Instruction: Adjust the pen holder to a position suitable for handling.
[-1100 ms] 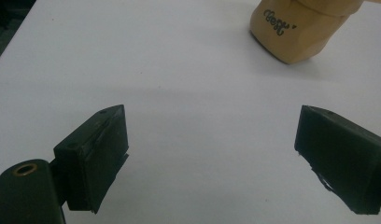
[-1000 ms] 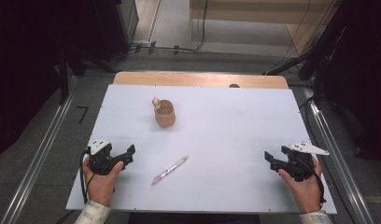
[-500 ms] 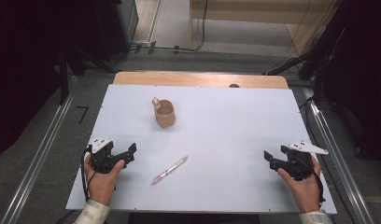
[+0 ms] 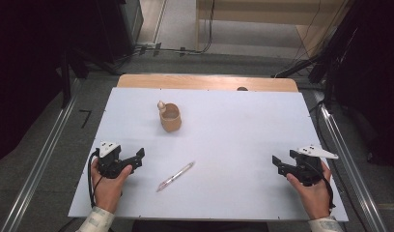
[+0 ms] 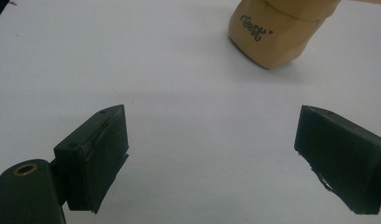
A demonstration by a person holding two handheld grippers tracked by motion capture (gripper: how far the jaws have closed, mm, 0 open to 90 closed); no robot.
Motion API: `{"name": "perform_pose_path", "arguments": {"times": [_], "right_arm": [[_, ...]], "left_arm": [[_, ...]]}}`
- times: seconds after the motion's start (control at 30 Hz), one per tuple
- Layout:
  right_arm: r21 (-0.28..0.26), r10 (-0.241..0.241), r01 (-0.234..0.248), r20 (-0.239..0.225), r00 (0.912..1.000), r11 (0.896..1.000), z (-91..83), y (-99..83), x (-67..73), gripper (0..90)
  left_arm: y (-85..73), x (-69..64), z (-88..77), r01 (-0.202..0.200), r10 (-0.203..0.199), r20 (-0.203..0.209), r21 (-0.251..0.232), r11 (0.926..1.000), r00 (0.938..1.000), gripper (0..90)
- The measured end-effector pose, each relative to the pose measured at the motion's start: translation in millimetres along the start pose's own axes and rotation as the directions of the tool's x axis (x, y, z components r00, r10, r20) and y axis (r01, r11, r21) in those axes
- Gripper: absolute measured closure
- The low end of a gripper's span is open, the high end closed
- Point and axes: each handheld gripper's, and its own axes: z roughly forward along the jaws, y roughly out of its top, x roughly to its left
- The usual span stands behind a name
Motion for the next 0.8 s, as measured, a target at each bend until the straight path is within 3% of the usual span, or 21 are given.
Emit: {"name": "perform_pose_path", "arguments": {"times": [0.33,0.47,0.8], "right_arm": [[0.007,0.006,-0.006,0.005,1.0000,1.000,-1.2,-2.4,-1.5,26.8],[0.010,0.013,-0.013,0.007,0.9999,1.000,-2.1,-3.6,-2.5,26.8],[0.014,0.012,-0.012,0.000,0.9999,1.000,-1.2,-4.5,-2.6,26.8]], "left_arm": [[13.9,-4.6,17.0,0.023,-0.021,0.052,-0.033,0.9992,0.9984,12.9],[21.9,-9.3,25.9,0.007,-0.005,0.061,-0.030,0.9995,0.9981,13.5],[35.9,-13.6,43.7,0.014,-0.013,0.053,-0.025,0.9996,0.9985,15.7]]}}
